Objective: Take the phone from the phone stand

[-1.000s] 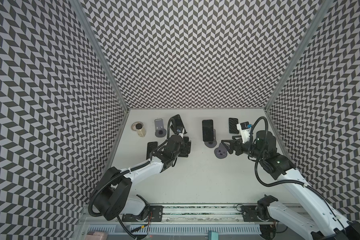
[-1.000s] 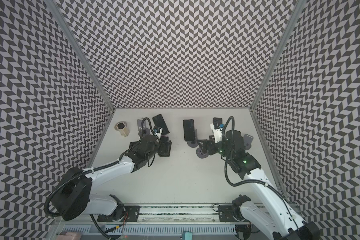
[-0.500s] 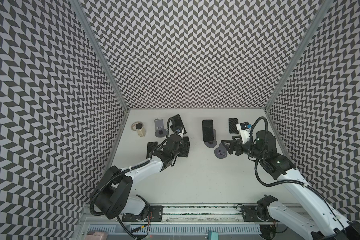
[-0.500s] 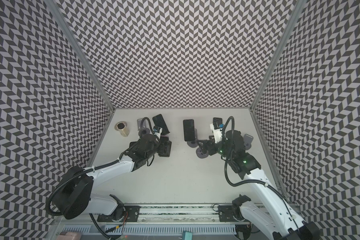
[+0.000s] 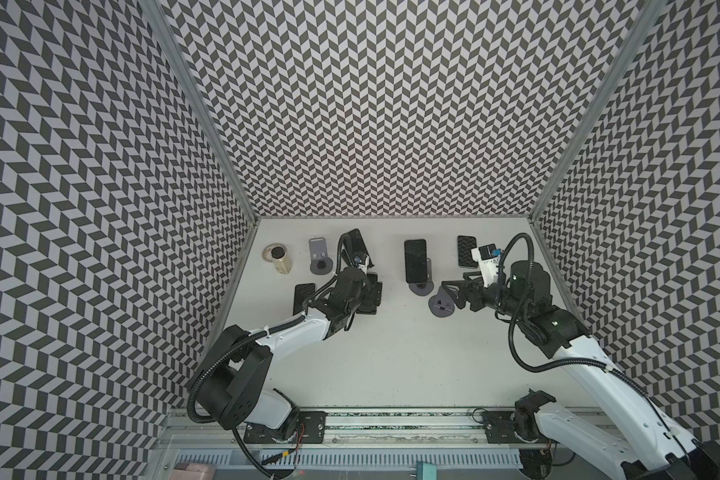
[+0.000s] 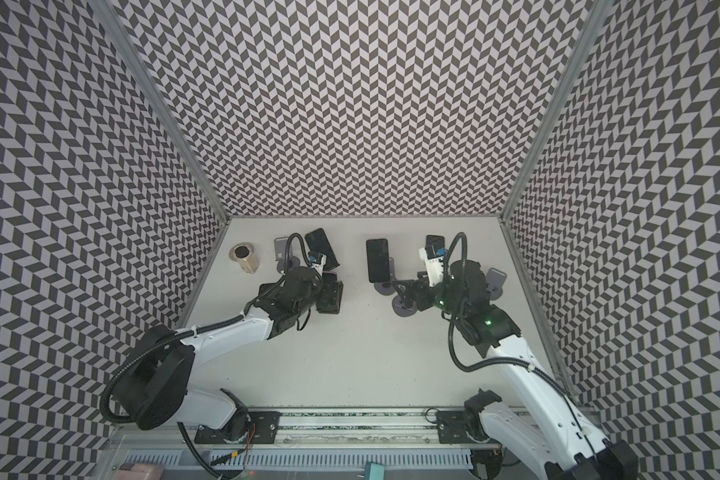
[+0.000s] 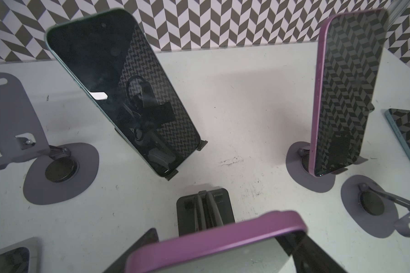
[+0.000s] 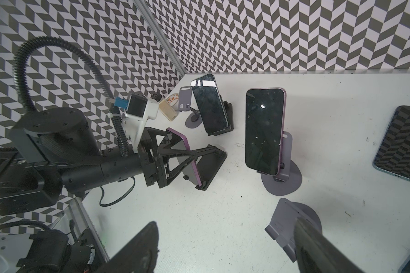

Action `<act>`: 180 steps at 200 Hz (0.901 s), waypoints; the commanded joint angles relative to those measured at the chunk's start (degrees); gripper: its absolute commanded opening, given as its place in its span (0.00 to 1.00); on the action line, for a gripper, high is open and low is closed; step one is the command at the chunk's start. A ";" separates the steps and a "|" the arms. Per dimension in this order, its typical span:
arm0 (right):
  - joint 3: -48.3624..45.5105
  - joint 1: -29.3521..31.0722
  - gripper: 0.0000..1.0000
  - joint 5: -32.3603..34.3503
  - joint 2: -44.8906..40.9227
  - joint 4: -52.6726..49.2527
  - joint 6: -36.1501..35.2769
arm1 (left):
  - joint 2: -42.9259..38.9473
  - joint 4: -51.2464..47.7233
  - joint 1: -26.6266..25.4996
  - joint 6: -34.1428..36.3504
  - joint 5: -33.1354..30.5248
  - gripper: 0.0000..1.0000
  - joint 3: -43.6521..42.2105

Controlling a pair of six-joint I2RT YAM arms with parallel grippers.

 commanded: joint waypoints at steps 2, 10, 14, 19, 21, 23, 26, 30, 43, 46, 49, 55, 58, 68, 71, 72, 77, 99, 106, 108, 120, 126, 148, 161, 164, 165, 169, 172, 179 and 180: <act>-0.82 0.50 0.87 0.47 0.50 1.40 -1.27 | 1.04 -0.23 -0.39 -1.25 -2.10 0.88 1.89; -0.89 0.50 0.87 0.49 0.69 1.45 -1.20 | 1.13 -0.24 -0.56 -1.25 -2.58 0.88 1.96; -0.93 0.50 0.87 0.45 0.77 1.41 -1.23 | 1.09 -0.23 -0.74 -1.24 -2.86 0.88 1.95; -0.93 0.50 0.87 0.38 0.84 1.45 -1.23 | 1.15 -0.15 -0.90 -1.25 -3.18 0.88 1.95; -0.93 0.50 0.87 0.37 0.93 1.46 -1.24 | 1.14 -0.10 -0.91 -1.21 -3.35 0.87 1.95; -0.93 0.50 0.87 0.36 0.93 1.42 -1.26 | 1.13 -0.07 -0.96 -1.17 -3.48 0.87 1.95; -0.94 0.50 0.87 0.36 0.98 1.41 -1.28 | 1.11 -0.06 -1.07 -1.16 -3.67 0.87 1.98; -0.93 0.43 0.87 0.36 1.06 1.41 -1.28 | 1.15 -0.06 -1.09 -1.16 -3.90 0.86 2.00; -0.93 0.50 0.87 0.43 1.17 1.42 -1.36 | 1.05 -0.01 -1.49 -1.16 -4.39 0.84 2.09; -0.93 0.50 0.87 0.38 1.19 1.41 -1.32 | 0.97 -0.02 -1.50 -1.15 -4.47 0.84 2.05; -0.93 0.50 0.87 0.44 1.19 1.41 -1.32 | 0.96 0.02 -1.53 -1.11 -4.48 0.83 2.04; -0.93 0.50 0.87 0.45 1.24 1.41 -1.33 | 0.84 0.11 -1.64 -1.08 -4.49 0.82 2.04; -0.93 0.49 0.87 0.45 1.20 1.41 -1.28 | 0.82 0.12 -1.69 -1.08 -4.49 0.82 2.04; -0.93 0.50 0.87 0.45 1.18 1.41 -1.44 | 0.71 0.11 -1.80 -0.85 -4.41 0.81 2.13; -0.93 0.50 0.87 0.45 1.19 1.41 -1.42 | 0.56 0.05 -1.88 -0.82 -4.40 0.81 2.13; -0.93 0.50 0.87 0.45 1.19 1.45 -1.39 | 0.60 0.08 -1.88 -0.81 -4.40 0.80 2.13; -0.85 0.50 0.87 0.40 1.30 1.41 -1.41 | 0.48 0.03 -1.89 -0.68 -4.32 0.80 2.22; -0.77 0.50 0.87 0.40 1.19 1.42 -1.30 | 0.25 -0.14 -1.89 -0.33 -4.11 0.77 2.31; -0.80 0.47 0.87 0.44 1.19 1.41 -1.30 | 0.20 -0.38 -1.88 -0.13 -3.84 0.77 2.40; -0.85 0.49 0.87 0.45 1.19 1.41 -1.34 | 0.22 -0.45 -1.88 -0.11 -3.80 0.76 2.46; -0.84 0.50 0.87 0.62 1.12 1.45 -1.38 | 0.12 -1.00 -1.89 -0.17 -3.72 0.75 2.65; -0.91 0.50 0.87 0.71 1.02 1.42 -1.34 | 0.19 -1.11 -1.89 -0.20 -3.61 0.74 2.74; -0.78 0.50 0.87 0.71 0.96 1.32 -1.20 | -0.14 -1.38 -1.89 -0.27 -3.52 0.73 2.75; -0.67 0.50 0.87 0.71 0.84 1.35 -1.23 | -0.20 -1.46 -1.89 -0.28 -3.52 0.73 2.80; -0.77 0.50 0.87 0.71 0.84 1.33 -1.20 | -0.16 -1.53 -1.89 -0.28 -3.52 0.73 2.83; -0.76 0.54 0.87 0.71 0.80 1.32 -1.23 | -0.21 -1.58 -1.89 -0.28 -3.52 0.73 2.83; -0.76 0.50 0.87 0.71 0.80 1.40 -1.21 | -0.20 -1.70 -1.89 -0.28 -3.60 0.72 2.83; -0.75 0.50 0.87 0.71 0.81 1.33 -1.21 | -0.21 -1.77 -1.89 -0.36 -3.61 0.72 2.94; -0.67 0.49 0.87 0.71 0.77 1.33 -1.22 | -0.26 -1.81 -1.89 -0.37 -3.61 0.72 2.93; -0.67 0.50 0.87 0.71 0.76 1.33 -1.24 | -0.25 -1.81 -1.89 -0.37 -3.61 0.72 2.93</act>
